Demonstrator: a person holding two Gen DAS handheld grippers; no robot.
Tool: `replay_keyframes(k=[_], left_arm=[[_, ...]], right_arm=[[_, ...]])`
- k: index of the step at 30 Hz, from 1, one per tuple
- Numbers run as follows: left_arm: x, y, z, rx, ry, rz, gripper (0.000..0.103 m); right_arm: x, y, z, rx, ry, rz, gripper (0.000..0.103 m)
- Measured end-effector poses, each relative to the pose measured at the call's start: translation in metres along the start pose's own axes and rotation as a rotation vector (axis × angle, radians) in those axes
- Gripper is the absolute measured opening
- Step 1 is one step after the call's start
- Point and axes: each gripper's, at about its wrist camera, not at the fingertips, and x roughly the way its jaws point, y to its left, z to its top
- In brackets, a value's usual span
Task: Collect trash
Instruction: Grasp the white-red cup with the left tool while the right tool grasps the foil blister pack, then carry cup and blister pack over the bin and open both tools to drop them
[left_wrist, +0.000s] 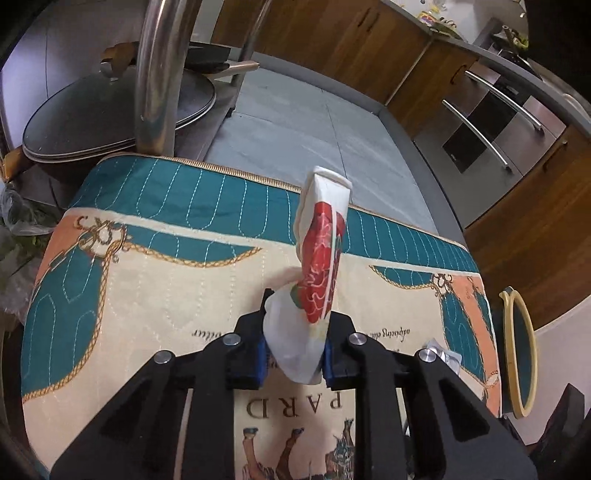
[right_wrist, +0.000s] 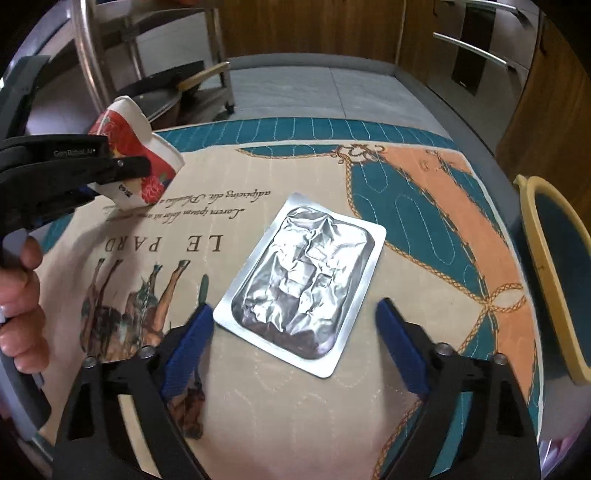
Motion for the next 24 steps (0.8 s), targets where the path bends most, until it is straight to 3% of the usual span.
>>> replay_keyframes(k=[14,24], left_arm=[[-0.052,-0.015,-0.028,0.050,-0.050,0.016,0.020],[-0.099,-0.033,-0.065,0.096,-0.087,0.020,0.020]], right_arm=[[-0.031,-0.047,-0.016,0.087,-0.015,0.161,0.072],[-0.089,-0.089,-0.012,0.111,-0.130,0.237,0.072]])
